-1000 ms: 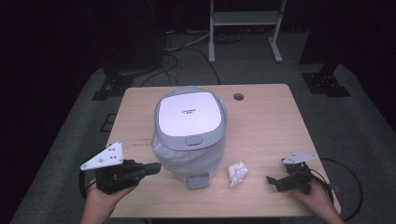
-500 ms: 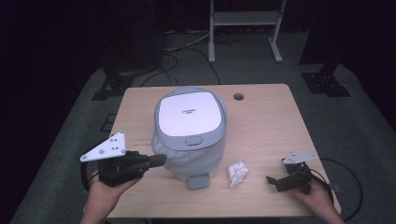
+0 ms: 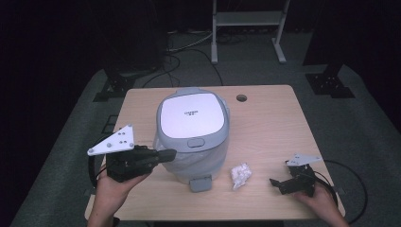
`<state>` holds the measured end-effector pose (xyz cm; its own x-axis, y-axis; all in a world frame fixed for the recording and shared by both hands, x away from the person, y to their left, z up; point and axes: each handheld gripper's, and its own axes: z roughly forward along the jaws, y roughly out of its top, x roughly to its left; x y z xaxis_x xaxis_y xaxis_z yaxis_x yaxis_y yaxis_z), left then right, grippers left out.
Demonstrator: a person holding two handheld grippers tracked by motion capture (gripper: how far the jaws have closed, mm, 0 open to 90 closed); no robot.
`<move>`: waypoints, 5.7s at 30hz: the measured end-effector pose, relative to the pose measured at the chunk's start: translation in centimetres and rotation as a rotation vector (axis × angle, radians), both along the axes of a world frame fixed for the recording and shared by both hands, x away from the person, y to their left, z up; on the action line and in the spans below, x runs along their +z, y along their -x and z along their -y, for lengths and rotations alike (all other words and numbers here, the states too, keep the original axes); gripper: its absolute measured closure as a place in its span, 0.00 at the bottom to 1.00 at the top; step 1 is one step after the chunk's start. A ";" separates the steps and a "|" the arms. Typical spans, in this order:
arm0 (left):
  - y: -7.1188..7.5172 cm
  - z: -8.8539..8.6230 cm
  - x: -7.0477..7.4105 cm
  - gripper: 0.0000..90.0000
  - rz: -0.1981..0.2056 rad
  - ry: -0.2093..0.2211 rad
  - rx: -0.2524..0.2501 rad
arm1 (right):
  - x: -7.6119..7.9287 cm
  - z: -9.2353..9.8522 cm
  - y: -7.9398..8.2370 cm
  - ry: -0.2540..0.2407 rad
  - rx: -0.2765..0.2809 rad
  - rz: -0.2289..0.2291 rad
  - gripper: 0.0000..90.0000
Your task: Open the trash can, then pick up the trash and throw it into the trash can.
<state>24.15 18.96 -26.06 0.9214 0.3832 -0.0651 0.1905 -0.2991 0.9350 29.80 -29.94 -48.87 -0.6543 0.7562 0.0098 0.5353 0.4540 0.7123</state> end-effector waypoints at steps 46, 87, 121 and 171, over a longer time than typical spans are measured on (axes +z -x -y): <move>-3.4 4.9 -0.6 1.00 0.007 -0.028 0.009 | 0.0 0.0 0.0 0.000 0.000 0.000 0.00; -1.7 1.4 0.6 0.90 0.021 0.006 0.076 | 0.0 0.0 0.0 0.001 -0.001 0.000 0.00; 0.8 -4.2 -0.9 0.78 0.007 -0.016 0.194 | 0.0 0.0 0.0 0.001 -0.001 0.000 0.00; -1.7 -4.3 -17.0 0.00 -0.081 -0.284 0.373 | 0.1 -0.1 0.0 0.008 -0.014 -0.003 0.00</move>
<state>25.90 23.30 -43.03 0.7139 0.6998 0.0239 0.4028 -0.4384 0.8035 29.80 -29.81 -48.79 -0.6434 0.7655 0.0058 0.5438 0.4517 0.7073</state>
